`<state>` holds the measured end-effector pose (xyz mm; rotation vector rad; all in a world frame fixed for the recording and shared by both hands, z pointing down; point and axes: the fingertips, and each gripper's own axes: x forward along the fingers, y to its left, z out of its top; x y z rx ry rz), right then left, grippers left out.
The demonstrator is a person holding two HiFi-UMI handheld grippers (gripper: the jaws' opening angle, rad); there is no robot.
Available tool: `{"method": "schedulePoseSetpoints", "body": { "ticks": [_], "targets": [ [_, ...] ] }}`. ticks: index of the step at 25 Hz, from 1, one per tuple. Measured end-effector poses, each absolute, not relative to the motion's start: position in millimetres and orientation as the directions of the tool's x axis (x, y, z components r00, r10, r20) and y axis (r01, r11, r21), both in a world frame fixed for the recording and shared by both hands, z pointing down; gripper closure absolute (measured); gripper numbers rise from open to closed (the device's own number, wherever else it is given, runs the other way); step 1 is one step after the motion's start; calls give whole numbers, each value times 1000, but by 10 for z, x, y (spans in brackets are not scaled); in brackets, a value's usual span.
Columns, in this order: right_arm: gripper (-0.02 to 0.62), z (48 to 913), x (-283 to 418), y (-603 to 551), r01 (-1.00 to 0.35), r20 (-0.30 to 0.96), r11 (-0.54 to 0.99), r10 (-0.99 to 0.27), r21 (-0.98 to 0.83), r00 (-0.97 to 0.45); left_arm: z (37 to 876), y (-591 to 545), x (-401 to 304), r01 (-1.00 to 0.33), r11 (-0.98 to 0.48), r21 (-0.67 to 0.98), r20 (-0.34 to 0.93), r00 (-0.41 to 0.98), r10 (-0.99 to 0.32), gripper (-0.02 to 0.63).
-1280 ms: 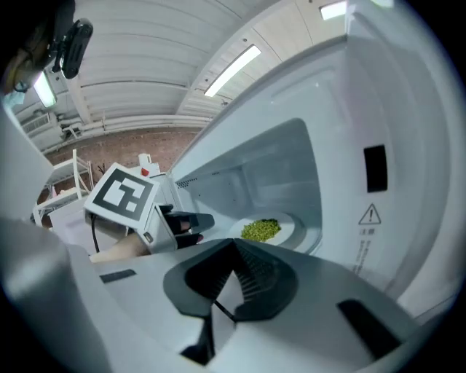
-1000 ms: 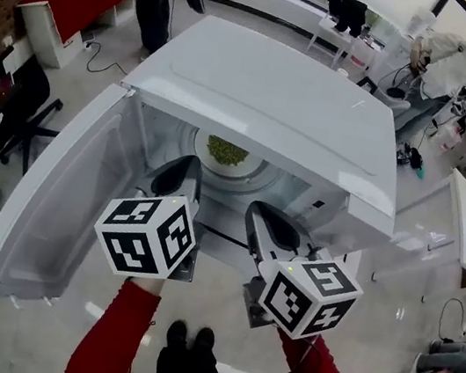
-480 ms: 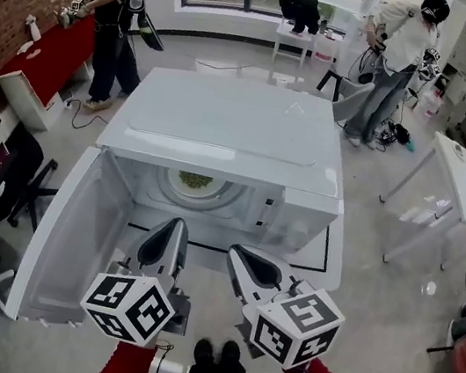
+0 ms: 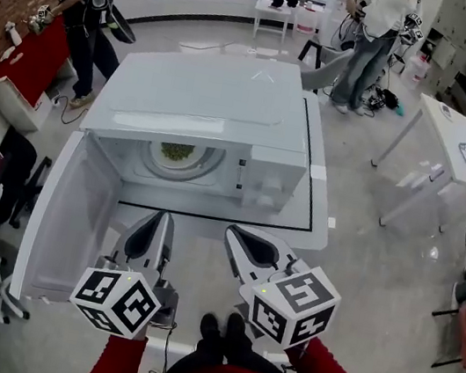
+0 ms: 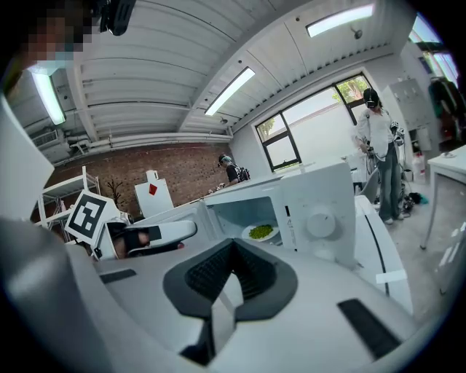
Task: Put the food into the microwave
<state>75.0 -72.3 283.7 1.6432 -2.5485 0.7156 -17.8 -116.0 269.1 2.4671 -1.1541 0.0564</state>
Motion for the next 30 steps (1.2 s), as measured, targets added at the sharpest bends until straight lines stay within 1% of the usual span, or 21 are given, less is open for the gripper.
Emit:
{"method": "schedulePoseSetpoints", "body": {
  "ticks": [14, 30],
  "targets": [
    [581, 2950, 798, -453, -875, 262, 355, -856, -330, -446, 2863, -789, -170, -734, -603, 312, 240, 675, -697, 598],
    [583, 3019, 883, -348, -893, 284, 354, -858, -278, -428, 2924, -643, -130, -726, -603, 332, 244, 683, -688, 598]
  ]
}}
